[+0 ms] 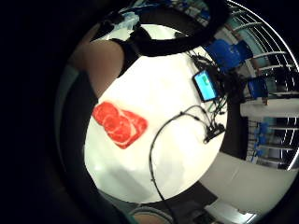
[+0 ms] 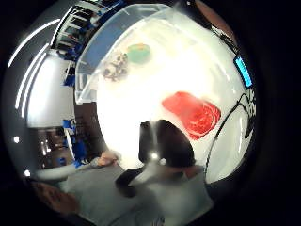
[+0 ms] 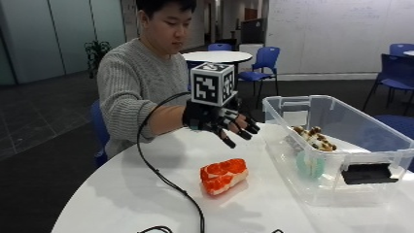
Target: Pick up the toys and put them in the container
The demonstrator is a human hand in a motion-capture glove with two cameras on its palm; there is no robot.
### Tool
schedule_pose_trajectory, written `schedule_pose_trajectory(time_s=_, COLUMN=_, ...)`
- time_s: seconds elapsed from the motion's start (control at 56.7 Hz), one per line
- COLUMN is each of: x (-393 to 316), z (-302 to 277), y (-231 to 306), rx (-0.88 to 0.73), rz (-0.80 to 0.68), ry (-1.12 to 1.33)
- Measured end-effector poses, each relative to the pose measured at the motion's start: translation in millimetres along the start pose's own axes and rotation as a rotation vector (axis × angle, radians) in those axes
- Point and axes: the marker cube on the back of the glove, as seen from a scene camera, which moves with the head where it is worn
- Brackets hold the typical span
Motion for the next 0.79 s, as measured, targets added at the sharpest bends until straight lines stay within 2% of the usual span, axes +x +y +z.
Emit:
schedule_pose_trajectory(time_s=0.282, x=-8, z=128, y=14, rx=-0.186, rz=0.019, ry=0.028)
schedule_pose_trajectory(time_s=0.476, x=-4, z=153, y=11, rx=-0.072, rz=0.036, ry=0.084)
schedule_pose_trajectory(time_s=0.653, x=-3, z=153, y=7, rx=0.004, rz=0.041, ry=0.091)
schedule_pose_trajectory(time_s=0.794, x=-2, z=146, y=1, rx=0.131, rz=0.033, ry=0.045)
